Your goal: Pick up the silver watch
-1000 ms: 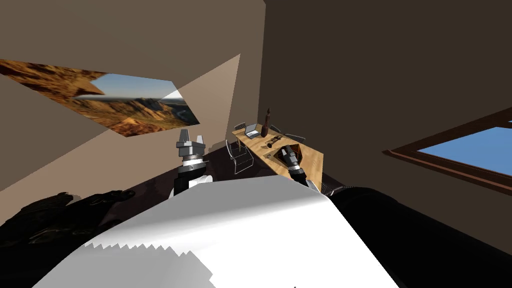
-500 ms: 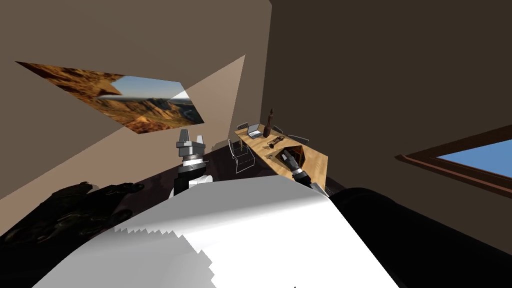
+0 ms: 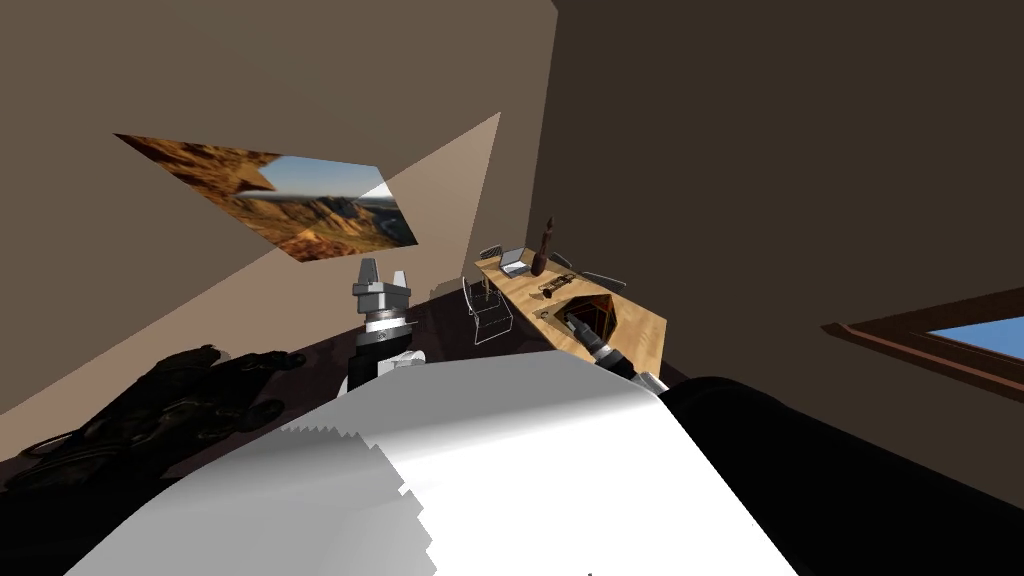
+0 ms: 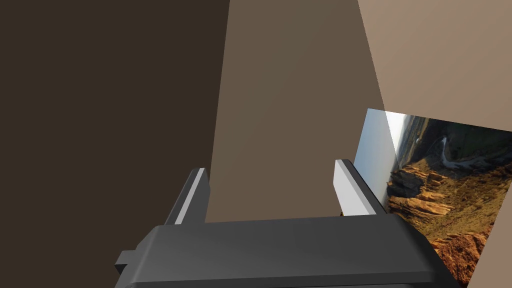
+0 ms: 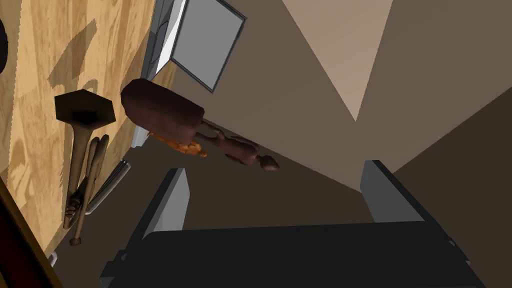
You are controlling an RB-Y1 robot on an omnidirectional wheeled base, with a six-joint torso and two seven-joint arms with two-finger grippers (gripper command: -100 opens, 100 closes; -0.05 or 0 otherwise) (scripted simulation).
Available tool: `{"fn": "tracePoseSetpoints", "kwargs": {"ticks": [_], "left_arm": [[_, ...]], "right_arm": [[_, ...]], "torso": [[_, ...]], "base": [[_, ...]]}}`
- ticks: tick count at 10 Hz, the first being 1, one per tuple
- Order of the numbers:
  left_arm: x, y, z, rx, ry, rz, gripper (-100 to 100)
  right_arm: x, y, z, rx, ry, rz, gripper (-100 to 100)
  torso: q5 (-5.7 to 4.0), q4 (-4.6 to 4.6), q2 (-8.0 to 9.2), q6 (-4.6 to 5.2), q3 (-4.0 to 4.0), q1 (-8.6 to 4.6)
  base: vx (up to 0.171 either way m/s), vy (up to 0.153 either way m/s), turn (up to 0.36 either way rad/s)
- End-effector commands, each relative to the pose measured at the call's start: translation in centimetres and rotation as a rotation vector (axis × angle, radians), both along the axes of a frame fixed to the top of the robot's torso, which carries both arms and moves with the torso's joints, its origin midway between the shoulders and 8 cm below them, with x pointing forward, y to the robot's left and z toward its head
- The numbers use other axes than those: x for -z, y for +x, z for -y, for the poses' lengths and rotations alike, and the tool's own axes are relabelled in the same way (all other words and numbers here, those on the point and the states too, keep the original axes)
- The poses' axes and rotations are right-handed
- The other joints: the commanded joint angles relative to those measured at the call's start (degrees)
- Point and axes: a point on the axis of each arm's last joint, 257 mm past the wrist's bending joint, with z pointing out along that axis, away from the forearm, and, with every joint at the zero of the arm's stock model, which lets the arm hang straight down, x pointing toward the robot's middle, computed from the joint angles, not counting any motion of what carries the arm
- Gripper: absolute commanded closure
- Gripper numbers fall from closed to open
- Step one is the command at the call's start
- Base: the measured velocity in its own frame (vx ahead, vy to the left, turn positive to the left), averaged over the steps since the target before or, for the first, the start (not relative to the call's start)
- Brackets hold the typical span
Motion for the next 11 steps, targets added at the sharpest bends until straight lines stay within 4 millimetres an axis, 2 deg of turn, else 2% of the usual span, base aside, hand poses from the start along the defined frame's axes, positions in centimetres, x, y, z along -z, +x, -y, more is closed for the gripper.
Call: {"fn": "tracePoseSetpoints", "kwargs": {"ticks": [1,2,4,5,7,8,10,11], "left_arm": [[0.0,0.0,0.0,0.0,0.0,0.0,0],[0.0,0.0,0.0,0.0,0.0,0.0,0],[0.0,0.0,0.0,0.0,0.0,0.0,0],[0.0,0.0,0.0,0.0,0.0,0.0,0],[0.0,0.0,0.0,0.0,0.0,0.0,0],[0.0,0.0,0.0,0.0,0.0,0.0,0],[0.0,0.0,0.0,0.0,0.0,0.0,0],[0.0,0.0,0.0,0.0,0.0,0.0,0]], "right_arm": [[0.7,-0.2,0.1,-0.027,-0.034,-0.023,-100],[3.2,-2.1,1.6,-0.031,-0.063,-0.113,-100],[3.5,-2.2,1.5,-0.075,-0.12,-0.131,-100],[5.8,-4.3,3.3,-0.075,-0.148,-0.225,-100],[6.2,-4.5,3.3,-0.123,-0.21,-0.245,-100],[8.3,-6.9,5.3,-0.119,-0.235,-0.341,-100],[8.6,-7.1,5.5,-0.172,-0.301,-0.364,-100],[10.4,-9.6,7.8,-0.162,-0.324,-0.46,-100]], "torso": [[0.0,0.0,0.0,0.0,0.0,0.0],[0.0,0.0,-0.02,0.01,-0.01,0.01],[0.0,0.0,0.01,0.01,0.01,0.0],[0.0,0.0,0.0,0.02,0.0,0.01],[0.0,0.0,0.0,0.01,0.0,-0.01],[0.0,0.0,-0.01,0.02,0.0,0.01],[0.0,0.01,0.02,0.0,0.01,-0.01],[0.0,0.0,-0.01,0.02,0.0,0.01]], "base": [[-0.003,-0.004,-0.011],[-0.01,0.0,0.171],[-0.009,-0.005,0.052],[-0.011,-0.002,0.186],[-0.009,-0.006,0.054],[-0.015,-0.003,0.17],[-0.012,-0.007,0.065],[-0.013,-0.001,0.213]]}}
